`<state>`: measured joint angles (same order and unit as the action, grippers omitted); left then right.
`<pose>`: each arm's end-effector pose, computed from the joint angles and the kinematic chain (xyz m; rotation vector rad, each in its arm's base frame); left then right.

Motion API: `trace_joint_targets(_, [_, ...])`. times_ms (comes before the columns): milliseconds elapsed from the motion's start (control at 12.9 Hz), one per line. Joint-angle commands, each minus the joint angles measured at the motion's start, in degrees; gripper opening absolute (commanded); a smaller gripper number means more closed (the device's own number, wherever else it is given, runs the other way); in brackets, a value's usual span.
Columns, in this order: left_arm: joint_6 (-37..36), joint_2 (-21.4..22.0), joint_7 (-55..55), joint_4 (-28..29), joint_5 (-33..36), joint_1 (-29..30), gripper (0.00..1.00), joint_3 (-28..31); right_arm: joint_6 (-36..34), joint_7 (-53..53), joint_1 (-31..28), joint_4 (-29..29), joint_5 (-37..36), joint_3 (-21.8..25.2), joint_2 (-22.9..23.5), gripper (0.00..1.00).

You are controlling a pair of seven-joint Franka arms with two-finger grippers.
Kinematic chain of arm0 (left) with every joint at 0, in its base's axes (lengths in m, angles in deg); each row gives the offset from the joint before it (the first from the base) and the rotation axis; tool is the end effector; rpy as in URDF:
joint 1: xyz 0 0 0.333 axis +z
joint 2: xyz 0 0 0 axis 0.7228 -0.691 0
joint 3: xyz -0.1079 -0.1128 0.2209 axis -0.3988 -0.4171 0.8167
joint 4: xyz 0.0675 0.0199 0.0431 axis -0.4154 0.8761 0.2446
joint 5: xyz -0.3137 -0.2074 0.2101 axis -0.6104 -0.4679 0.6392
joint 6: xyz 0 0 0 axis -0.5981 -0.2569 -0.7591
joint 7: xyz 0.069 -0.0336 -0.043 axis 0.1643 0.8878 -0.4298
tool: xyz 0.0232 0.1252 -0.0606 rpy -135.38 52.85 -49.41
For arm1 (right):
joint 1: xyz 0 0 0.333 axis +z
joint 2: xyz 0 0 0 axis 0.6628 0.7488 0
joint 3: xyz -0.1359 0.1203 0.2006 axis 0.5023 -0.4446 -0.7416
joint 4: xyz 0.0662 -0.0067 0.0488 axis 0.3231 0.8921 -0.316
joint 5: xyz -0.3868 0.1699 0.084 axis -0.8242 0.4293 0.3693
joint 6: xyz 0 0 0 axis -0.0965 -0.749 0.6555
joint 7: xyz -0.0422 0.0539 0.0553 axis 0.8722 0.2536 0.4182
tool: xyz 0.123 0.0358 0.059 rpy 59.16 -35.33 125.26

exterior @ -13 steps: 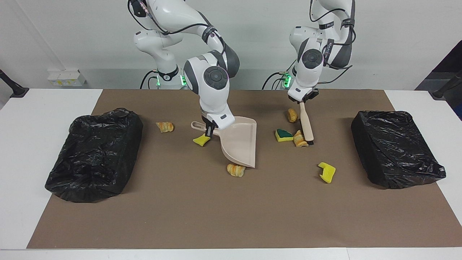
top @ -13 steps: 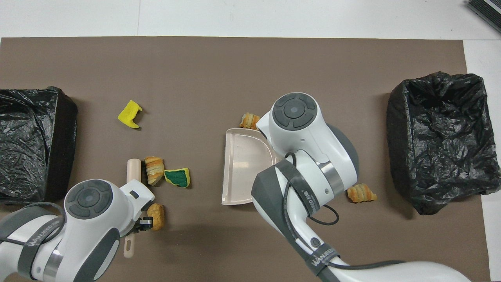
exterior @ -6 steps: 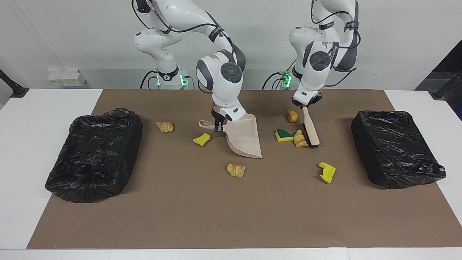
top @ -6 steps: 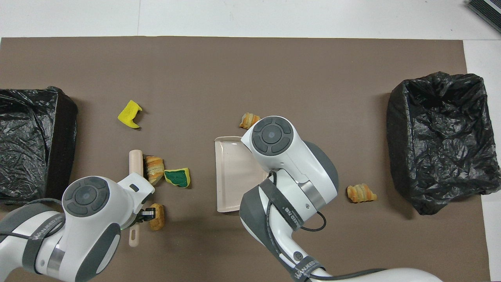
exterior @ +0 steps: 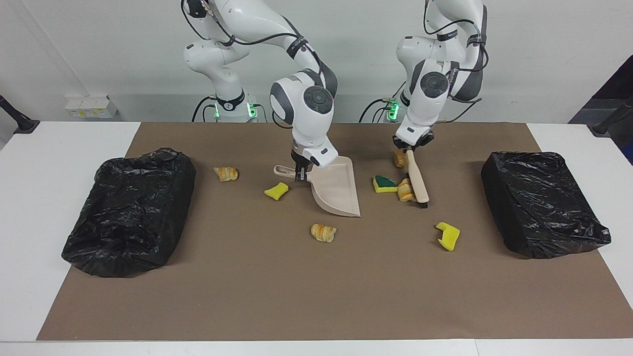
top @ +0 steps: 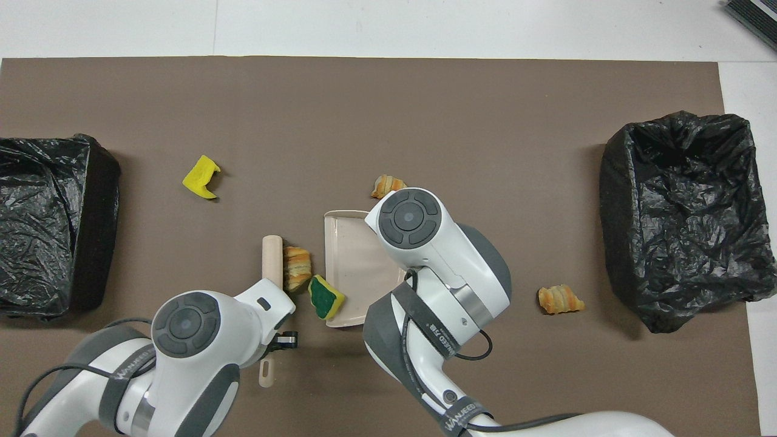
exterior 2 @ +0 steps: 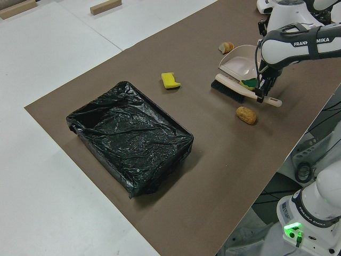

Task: Sweep and dump trash in bin
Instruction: 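Sweep bread and sponge pieces into the dustpan with the left gripper's brush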

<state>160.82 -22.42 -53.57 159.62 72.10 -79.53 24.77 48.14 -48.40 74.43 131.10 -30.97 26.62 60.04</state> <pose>0.3810 -0.2650 0.2513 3.0887 -0.1084 -0.2683 0.5272 0.3481 0.2684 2.1779 2.1647 -0.2716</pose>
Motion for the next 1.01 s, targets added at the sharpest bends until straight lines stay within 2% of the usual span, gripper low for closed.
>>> trace_joint_targets(0, [1.58,-1.66,0.46,-2.41,-2.69,-4.54,0.00,0.58,1.64,1.69,0.22,0.24,-1.21,-0.19,0.46,0.00])
trace_joint_targets(310, [0.44,-4.47,-1.72,-8.11,-2.78,-6.92,0.00,0.58,1.64,3.01,0.13,0.06,-1.21,-0.10,0.64,0.00])
trace_joint_targets(466, [-3.31,-2.56,-5.41,-9.18,-2.69,-6.31,0.00,0.93,1.64,4.24,0.13,-0.38,-1.21,-0.10,0.72,0.00])
trace_joint_targets(776, [-20.18,3.95,-11.91,-9.18,1.15,-2.09,0.00,1.02,1.64,4.24,0.13,-0.47,-1.21,-0.19,0.72,0.00])
trace_joint_targets(931, [-23.98,5.53,-22.41,-8.40,5.11,-2.09,0.00,1.02,1.64,4.24,0.13,-0.47,-1.21,-0.19,0.72,0.00])
